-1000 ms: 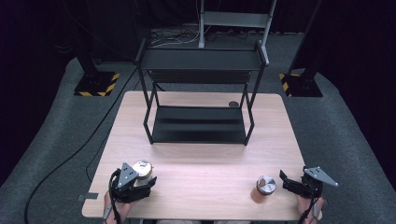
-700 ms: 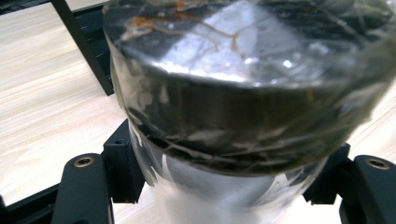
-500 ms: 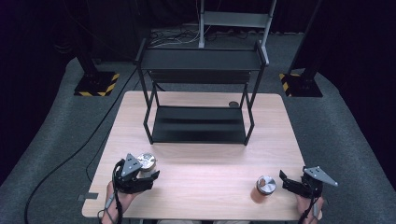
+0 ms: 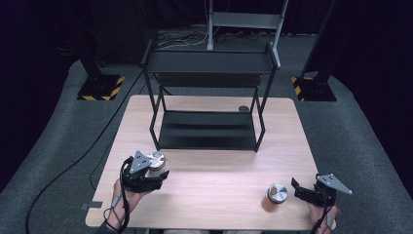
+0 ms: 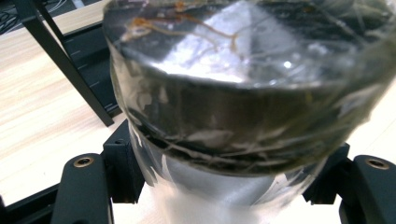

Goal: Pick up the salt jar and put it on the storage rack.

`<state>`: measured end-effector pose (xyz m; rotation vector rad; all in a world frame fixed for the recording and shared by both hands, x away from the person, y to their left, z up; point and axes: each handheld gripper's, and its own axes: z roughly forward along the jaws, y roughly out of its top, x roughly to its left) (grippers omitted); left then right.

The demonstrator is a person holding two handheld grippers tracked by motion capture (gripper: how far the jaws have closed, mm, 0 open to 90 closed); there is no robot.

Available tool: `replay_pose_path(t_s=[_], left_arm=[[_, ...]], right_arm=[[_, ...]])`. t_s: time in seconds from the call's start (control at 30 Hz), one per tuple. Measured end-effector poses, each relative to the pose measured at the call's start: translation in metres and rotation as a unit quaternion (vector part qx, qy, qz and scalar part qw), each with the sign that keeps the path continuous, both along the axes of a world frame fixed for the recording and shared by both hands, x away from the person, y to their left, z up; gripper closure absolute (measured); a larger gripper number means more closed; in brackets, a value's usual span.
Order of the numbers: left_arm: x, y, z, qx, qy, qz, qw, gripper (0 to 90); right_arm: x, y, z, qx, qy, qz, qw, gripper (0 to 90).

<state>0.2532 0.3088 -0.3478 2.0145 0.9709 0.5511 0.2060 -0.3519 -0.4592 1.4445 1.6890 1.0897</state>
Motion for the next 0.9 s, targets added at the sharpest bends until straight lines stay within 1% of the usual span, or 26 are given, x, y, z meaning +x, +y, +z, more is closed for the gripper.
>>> replay_pose_path(t_s=[0.3,0.53,0.7,0.9], left_arm=[[0.015,-0.002,0.01,0.006,0.003,-0.011,0.9999,30.6],[0.022,-0.004,0.014,0.01,0.003,-0.013,0.9999,30.7],[0.029,-0.003,0.019,0.009,0.004,-0.013,0.9999,30.6],[0.038,-0.004,0.026,0.013,0.004,-0.015,0.9998,30.7]], right_arm=[[0.0,0.0,0.0,-0.001,0.0,0.0,1.0,0.0],[0.0,0.0,0.0,-0.002,0.0,0.001,1.0,0.0],[0.0,0.0,0.0,-0.002,0.001,0.0,1.0,0.0],[0.0,0.001,0.0,-0.003,0.001,0.0,1.0,0.0]])
